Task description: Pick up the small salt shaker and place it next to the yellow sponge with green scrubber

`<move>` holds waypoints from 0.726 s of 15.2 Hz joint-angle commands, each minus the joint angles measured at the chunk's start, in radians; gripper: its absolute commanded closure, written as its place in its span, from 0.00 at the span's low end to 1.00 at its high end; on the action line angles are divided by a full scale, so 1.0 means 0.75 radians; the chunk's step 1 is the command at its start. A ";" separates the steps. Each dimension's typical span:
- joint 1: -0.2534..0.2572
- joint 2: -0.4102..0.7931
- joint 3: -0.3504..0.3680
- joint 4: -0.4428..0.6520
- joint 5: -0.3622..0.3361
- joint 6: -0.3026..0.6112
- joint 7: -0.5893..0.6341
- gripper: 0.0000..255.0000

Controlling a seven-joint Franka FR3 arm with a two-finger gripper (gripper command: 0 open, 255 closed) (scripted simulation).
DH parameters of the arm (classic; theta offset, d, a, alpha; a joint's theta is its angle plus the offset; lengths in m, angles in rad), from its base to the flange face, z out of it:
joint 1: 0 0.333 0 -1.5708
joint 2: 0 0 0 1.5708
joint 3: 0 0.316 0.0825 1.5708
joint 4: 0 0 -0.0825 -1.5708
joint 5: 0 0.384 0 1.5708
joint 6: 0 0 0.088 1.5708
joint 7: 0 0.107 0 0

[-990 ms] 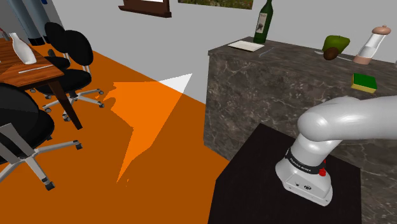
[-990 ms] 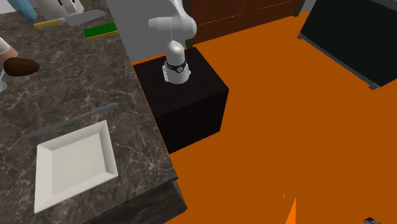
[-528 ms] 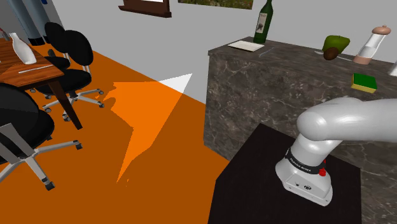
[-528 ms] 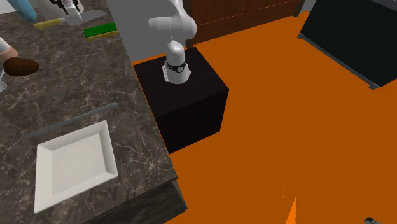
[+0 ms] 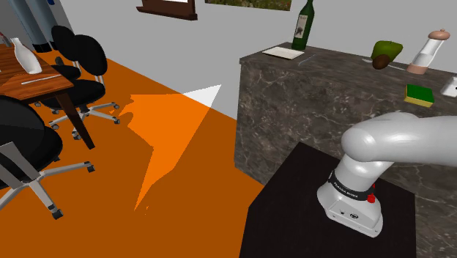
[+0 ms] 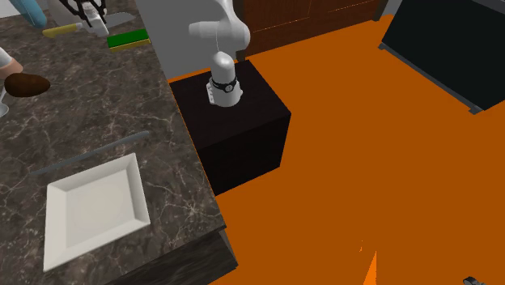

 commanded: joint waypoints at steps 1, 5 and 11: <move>-0.002 -0.002 -0.001 -0.006 -0.002 0.004 0.001 1.00; -0.002 -0.002 -0.001 -0.005 -0.002 0.003 0.001 1.00; -0.002 -0.002 -0.001 -0.005 -0.002 0.004 0.001 0.00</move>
